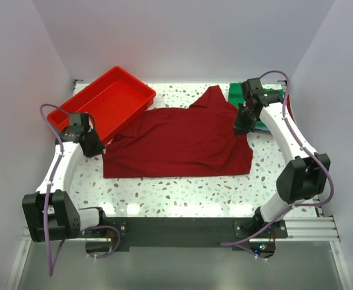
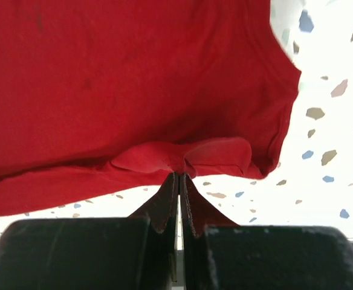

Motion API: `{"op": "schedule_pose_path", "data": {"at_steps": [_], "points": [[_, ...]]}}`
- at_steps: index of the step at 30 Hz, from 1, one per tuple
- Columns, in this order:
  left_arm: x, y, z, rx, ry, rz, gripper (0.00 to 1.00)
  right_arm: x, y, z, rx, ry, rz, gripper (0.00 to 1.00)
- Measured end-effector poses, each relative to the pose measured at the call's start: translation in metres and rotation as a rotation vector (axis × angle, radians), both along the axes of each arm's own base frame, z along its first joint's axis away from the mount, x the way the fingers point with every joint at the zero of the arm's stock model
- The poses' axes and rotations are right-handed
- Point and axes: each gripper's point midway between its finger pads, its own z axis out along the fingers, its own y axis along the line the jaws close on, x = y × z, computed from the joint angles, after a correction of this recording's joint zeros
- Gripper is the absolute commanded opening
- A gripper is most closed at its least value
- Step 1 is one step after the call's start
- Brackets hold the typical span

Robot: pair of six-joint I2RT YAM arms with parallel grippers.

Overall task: Fold and stack the t-shirts
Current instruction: Fold the tshirt

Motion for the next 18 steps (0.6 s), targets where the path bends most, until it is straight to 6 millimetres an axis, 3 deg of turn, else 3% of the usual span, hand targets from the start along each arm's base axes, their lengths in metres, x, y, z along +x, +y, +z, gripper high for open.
{"op": "schedule_pose_path", "data": {"at_steps": [5,10,18], "points": [[0.007,0.005,0.006,0.016,-0.018,-0.005,0.0,0.014,-0.007,0.012,-0.005,-0.037,-0.005,0.0],[0.011,0.008,-0.001,0.018,0.0,-0.004,0.0,0.021,-0.01,0.02,-0.009,-0.062,0.005,0.0],[0.023,0.009,-0.019,0.019,0.047,-0.029,0.0,0.027,-0.009,-0.002,-0.023,-0.004,0.021,0.0]]}}
